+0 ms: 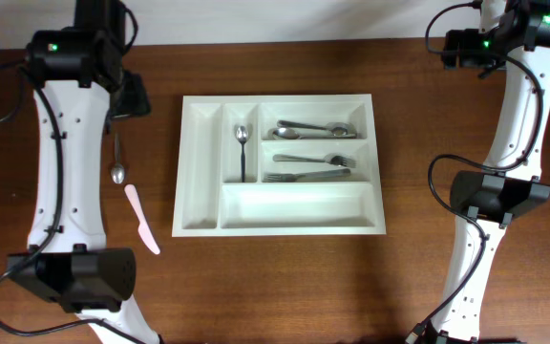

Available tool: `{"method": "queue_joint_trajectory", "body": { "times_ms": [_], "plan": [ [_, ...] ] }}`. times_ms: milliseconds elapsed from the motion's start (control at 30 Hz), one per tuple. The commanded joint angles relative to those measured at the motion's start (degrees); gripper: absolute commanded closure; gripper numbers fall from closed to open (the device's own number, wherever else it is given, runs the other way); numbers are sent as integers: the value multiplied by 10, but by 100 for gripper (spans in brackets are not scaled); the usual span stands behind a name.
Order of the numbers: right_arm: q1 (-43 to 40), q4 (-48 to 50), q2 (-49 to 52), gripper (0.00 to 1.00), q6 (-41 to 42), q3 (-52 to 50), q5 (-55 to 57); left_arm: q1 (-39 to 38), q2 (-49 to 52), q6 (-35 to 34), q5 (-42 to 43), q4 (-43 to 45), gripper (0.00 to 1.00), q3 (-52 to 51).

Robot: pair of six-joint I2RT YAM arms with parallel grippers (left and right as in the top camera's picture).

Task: Pack container
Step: 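Move the left gripper to the small teaspoon and grasp it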

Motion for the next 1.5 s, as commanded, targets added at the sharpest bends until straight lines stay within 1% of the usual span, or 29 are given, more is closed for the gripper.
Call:
{"method": "queue_joint_trajectory", "body": {
  "times_ms": [0,67,100,167,233,367,633,800,900,967,1033,1200,1467],
  "plan": [
    [2,0,-10,1,5,4,5,38,9,27,-28,0,9,-17],
    [2,0,-10,1,5,4,5,67,10,35,-3,18,11,-31],
    [2,0,-10,1,5,4,5,78,10,46,20,28,16,-36],
    [2,0,-10,1,5,4,5,99,10,77,70,57,20,-52],
    [1,0,-10,1,5,4,5,113,10,97,92,81,23,-70],
    [2,0,-10,1,5,4,5,134,10,96,93,131,23,-131],
    [1,0,-10,1,5,4,5,141,10,96,155,267,22,-310],
    [2,0,-10,1,5,4,5,141,10,97,163,371,30,-421],
    [1,0,-10,1,5,4,5,141,10,97,166,432,39,-468],
    [2,0,-10,1,5,4,5,141,10,97,168,464,44,-488],
    [2,0,-10,1,5,4,5,141,11,109,184,494,45,-503],
    [2,0,-10,1,5,4,5,141,15,122,191,555,45,-513],
    [1,0,-10,1,5,4,5,141,56,131,191,589,46,-512]
  ]
}}
